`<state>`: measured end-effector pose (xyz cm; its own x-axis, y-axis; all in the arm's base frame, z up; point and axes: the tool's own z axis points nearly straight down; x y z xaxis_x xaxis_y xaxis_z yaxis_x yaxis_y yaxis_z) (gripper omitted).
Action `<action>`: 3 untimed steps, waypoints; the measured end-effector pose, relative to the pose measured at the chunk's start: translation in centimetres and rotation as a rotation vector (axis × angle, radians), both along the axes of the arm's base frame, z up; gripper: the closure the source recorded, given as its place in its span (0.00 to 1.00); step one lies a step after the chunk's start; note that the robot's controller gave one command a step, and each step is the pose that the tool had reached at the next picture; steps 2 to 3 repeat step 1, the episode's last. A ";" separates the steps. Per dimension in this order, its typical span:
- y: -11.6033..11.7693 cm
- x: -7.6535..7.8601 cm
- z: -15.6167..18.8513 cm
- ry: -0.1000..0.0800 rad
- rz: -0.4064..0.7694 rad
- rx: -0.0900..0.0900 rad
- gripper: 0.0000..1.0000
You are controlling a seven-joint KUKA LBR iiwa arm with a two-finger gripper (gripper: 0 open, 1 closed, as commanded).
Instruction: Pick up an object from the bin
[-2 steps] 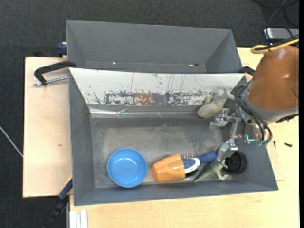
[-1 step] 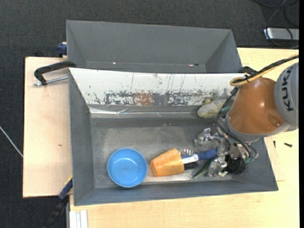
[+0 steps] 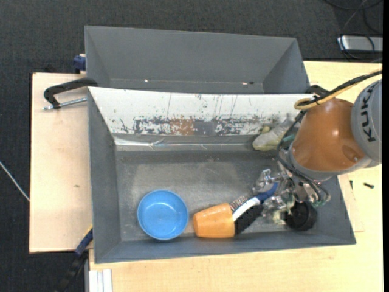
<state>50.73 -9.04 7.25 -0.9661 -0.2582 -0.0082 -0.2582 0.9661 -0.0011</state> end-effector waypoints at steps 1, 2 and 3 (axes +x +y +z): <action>-4.2 1.2 15.6 -0.006 0.125 -0.006 1.00; -4.2 1.2 15.6 -0.006 0.125 -0.006 1.00; -4.2 1.2 15.6 -0.006 0.125 -0.006 1.00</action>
Offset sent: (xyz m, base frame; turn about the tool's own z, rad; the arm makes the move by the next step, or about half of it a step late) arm 0.0098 -0.0404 0.1512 -0.1282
